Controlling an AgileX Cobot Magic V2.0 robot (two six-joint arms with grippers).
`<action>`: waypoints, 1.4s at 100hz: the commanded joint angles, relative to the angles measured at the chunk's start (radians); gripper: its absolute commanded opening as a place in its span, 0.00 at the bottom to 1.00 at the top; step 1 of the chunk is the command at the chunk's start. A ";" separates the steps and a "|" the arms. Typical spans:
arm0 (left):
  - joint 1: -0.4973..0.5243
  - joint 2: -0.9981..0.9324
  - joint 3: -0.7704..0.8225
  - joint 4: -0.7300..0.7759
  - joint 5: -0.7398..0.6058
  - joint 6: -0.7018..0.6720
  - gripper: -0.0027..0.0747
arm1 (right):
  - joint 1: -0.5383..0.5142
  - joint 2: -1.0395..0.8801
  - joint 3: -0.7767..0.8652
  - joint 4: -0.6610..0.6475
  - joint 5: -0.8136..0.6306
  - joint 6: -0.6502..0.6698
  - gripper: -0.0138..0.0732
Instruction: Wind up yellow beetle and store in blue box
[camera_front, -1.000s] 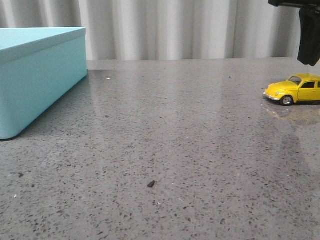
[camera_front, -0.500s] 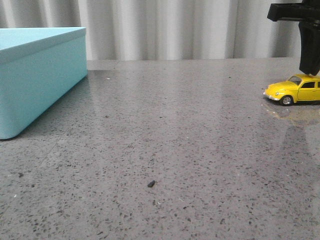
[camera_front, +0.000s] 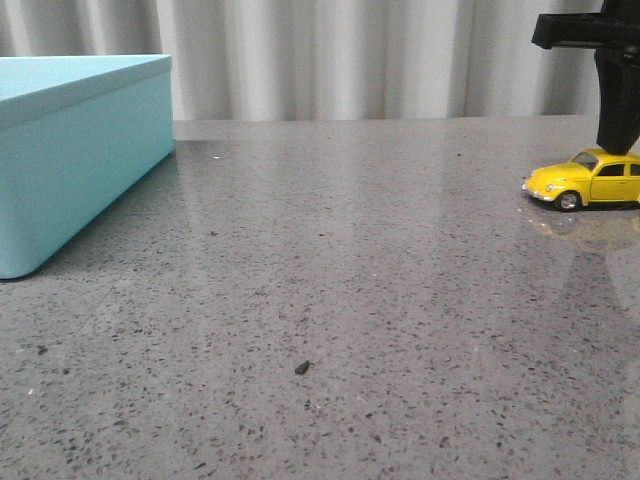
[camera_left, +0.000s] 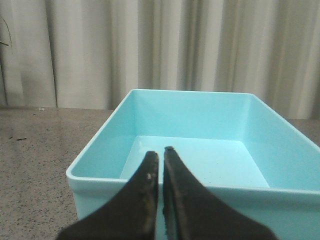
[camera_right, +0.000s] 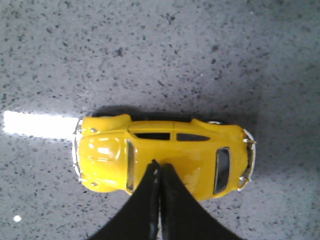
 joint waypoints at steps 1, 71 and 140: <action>0.002 0.021 -0.029 0.000 -0.081 -0.001 0.01 | -0.017 -0.022 -0.019 -0.049 -0.023 0.004 0.09; 0.002 0.021 -0.029 0.000 -0.081 -0.001 0.01 | -0.151 0.012 -0.019 -0.166 0.008 0.011 0.09; 0.002 0.021 -0.029 0.001 -0.081 -0.001 0.01 | -0.157 -0.218 -0.235 0.025 0.100 -0.008 0.09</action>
